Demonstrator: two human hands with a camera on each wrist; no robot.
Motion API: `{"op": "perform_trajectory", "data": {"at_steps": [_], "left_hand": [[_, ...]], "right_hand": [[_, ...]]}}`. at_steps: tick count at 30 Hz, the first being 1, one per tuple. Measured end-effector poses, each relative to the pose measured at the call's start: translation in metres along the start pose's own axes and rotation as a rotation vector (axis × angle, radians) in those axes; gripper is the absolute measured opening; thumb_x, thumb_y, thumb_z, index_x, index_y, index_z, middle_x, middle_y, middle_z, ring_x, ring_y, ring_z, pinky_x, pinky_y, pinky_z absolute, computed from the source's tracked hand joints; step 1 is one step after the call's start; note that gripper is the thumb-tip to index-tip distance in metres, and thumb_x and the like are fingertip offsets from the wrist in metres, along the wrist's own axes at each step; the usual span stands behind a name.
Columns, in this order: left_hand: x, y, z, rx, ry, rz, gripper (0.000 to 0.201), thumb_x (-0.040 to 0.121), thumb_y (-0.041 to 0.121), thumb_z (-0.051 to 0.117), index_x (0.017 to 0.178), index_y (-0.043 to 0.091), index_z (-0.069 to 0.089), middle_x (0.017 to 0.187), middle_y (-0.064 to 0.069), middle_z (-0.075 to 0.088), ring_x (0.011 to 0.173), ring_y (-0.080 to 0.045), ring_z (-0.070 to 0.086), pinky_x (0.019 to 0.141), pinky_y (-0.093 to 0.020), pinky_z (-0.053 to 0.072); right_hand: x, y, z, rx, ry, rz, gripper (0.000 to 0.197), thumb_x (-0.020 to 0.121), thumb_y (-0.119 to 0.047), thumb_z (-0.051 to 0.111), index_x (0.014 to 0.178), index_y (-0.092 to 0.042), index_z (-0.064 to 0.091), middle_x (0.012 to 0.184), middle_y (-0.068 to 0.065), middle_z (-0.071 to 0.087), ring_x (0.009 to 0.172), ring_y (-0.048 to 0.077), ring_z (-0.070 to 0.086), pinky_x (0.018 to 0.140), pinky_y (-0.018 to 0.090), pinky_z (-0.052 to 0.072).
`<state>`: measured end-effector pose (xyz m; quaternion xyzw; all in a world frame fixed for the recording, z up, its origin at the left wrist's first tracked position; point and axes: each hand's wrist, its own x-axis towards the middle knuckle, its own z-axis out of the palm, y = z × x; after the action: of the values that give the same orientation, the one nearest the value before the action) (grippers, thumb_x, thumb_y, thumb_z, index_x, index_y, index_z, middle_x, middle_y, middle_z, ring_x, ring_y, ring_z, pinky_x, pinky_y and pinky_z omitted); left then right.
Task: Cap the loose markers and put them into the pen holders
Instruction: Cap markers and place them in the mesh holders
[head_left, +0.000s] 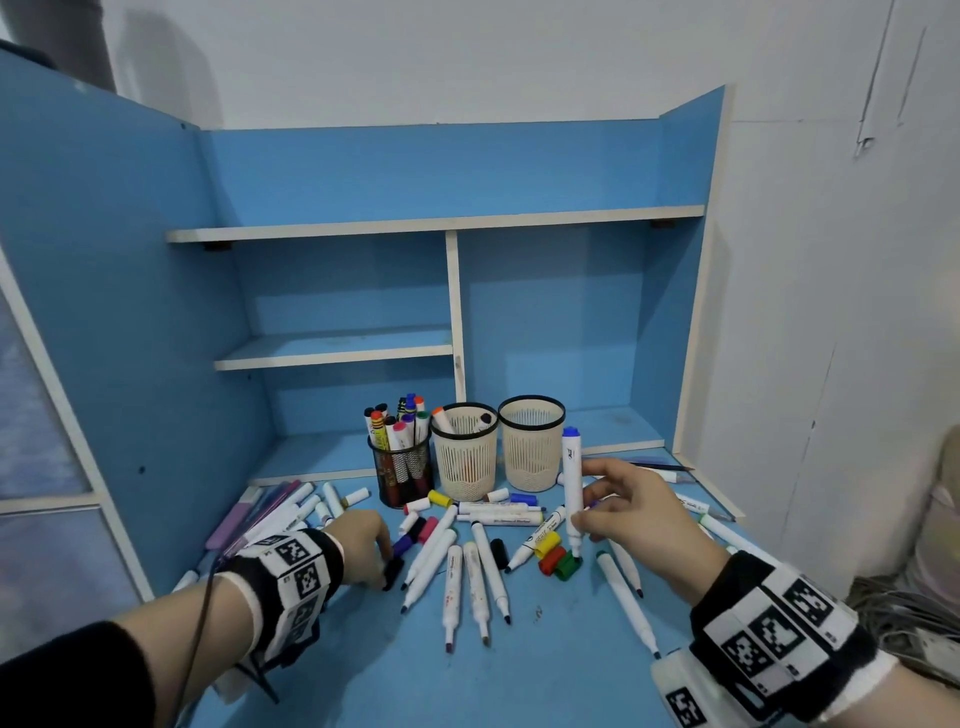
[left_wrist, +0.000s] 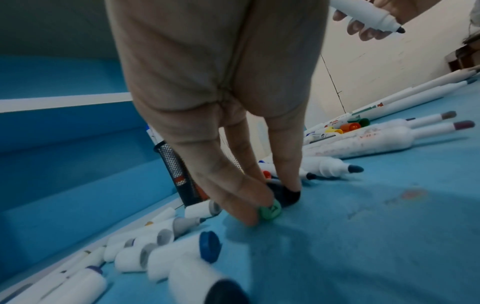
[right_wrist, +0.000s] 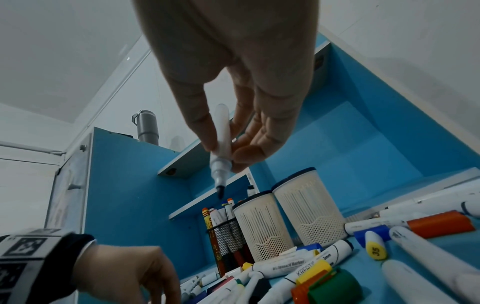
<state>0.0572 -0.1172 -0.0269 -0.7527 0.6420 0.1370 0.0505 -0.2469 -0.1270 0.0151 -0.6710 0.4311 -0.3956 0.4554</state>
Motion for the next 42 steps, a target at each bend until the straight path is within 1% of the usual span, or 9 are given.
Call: {"op": "perform_trajectory", "data": {"at_steps": [4, 8, 14, 18, 23, 26, 33, 38, 42], "left_hand": [[0.012, 0.02, -0.007, -0.081, 0.132, 0.082, 0.026, 0.082, 0.025, 0.067, 0.106, 0.013, 0.068, 0.11, -0.003, 0.065, 0.099, -0.017, 0.06, 0.081, -0.023, 0.047], [0.033, 0.049, -0.013, -0.148, 0.191, 0.19, 0.025, 0.085, 0.019, 0.063, 0.108, 0.014, 0.066, 0.113, -0.002, 0.064, 0.091, -0.009, 0.054, 0.08, -0.018, 0.044], [0.071, 0.106, -0.017, -0.153, 0.158, 0.272, 0.035, 0.09, 0.016, 0.056, 0.125, 0.015, 0.059, 0.128, -0.004, 0.058, 0.116, -0.018, 0.054, 0.093, -0.023, 0.043], [0.089, 0.134, -0.014, -0.053, 0.065, 0.284, 0.033, 0.092, 0.018, 0.053, 0.124, 0.014, 0.061, 0.127, -0.006, 0.06, 0.115, -0.022, 0.055, 0.093, -0.027, 0.044], [0.105, 0.15, -0.015, 0.085, 0.055, 0.26, 0.034, 0.093, 0.015, 0.05, 0.125, 0.016, 0.061, 0.127, -0.005, 0.061, 0.114, -0.023, 0.056, 0.097, -0.03, 0.047], [0.112, 0.155, -0.016, 0.158, 0.015, 0.248, 0.032, 0.092, 0.015, 0.053, 0.123, 0.017, 0.062, 0.126, -0.005, 0.062, 0.112, -0.024, 0.058, 0.094, -0.03, 0.048], [0.113, 0.163, -0.019, 0.215, -0.006, 0.292, 0.033, 0.091, 0.016, 0.055, 0.123, 0.017, 0.061, 0.126, -0.004, 0.06, 0.113, -0.022, 0.056, 0.083, -0.024, 0.045], [0.099, 0.156, -0.024, 0.069, 0.126, 0.377, 0.024, 0.088, 0.015, 0.055, 0.109, 0.016, 0.068, 0.112, -0.002, 0.066, 0.102, -0.019, 0.06, 0.086, -0.026, 0.049], [0.074, 0.154, -0.031, -0.101, 0.228, 0.455, 0.02, 0.083, 0.012, 0.062, 0.102, 0.012, 0.067, 0.101, -0.001, 0.066, 0.084, -0.012, 0.056, 0.066, -0.01, 0.04]], "right_hand": [[-0.001, 0.005, -0.004, 0.056, 0.046, 0.01, 0.044, 0.076, 0.007, 0.068, 0.113, -0.016, 0.06, 0.08, 0.007, 0.063, 0.063, 0.016, 0.061, 0.061, 0.026, 0.05], [0.0, 0.013, -0.011, 0.11, 0.091, 0.027, 0.045, 0.076, 0.007, 0.068, 0.115, -0.015, 0.061, 0.082, 0.01, 0.065, 0.068, 0.021, 0.062, 0.062, 0.028, 0.051], [-0.001, 0.025, -0.021, 0.159, 0.138, 0.033, 0.041, 0.077, 0.009, 0.065, 0.111, -0.014, 0.061, 0.074, 0.006, 0.063, 0.069, 0.023, 0.062, 0.064, 0.03, 0.052], [-0.004, 0.035, -0.028, 0.194, 0.171, 0.07, 0.042, 0.078, 0.012, 0.063, 0.111, -0.014, 0.06, 0.071, 0.004, 0.065, 0.064, 0.014, 0.064, 0.063, 0.025, 0.053], [-0.004, 0.047, -0.032, 0.21, 0.191, 0.138, 0.044, 0.078, 0.01, 0.063, 0.115, -0.011, 0.056, 0.092, 0.012, 0.068, 0.072, 0.017, 0.064, 0.059, 0.021, 0.051], [-0.005, 0.053, -0.032, 0.227, 0.185, 0.162, 0.042, 0.078, 0.01, 0.062, 0.113, -0.012, 0.057, 0.099, 0.014, 0.069, 0.078, 0.02, 0.065, 0.061, 0.023, 0.051], [-0.01, 0.062, -0.03, 0.301, 0.201, 0.19, 0.039, 0.079, 0.01, 0.062, 0.109, -0.013, 0.056, 0.093, 0.017, 0.069, 0.068, 0.021, 0.062, 0.064, 0.028, 0.051], [-0.018, 0.064, -0.034, 0.367, 0.226, 0.18, 0.039, 0.079, 0.013, 0.059, 0.11, -0.011, 0.055, 0.084, 0.016, 0.069, 0.064, 0.023, 0.061, 0.066, 0.032, 0.051], [-0.022, 0.066, -0.032, 0.4, 0.255, 0.174, 0.055, 0.08, 0.014, 0.059, 0.125, -0.013, 0.045, 0.081, 0.016, 0.07, 0.064, 0.025, 0.059, 0.072, 0.04, 0.05]]}}
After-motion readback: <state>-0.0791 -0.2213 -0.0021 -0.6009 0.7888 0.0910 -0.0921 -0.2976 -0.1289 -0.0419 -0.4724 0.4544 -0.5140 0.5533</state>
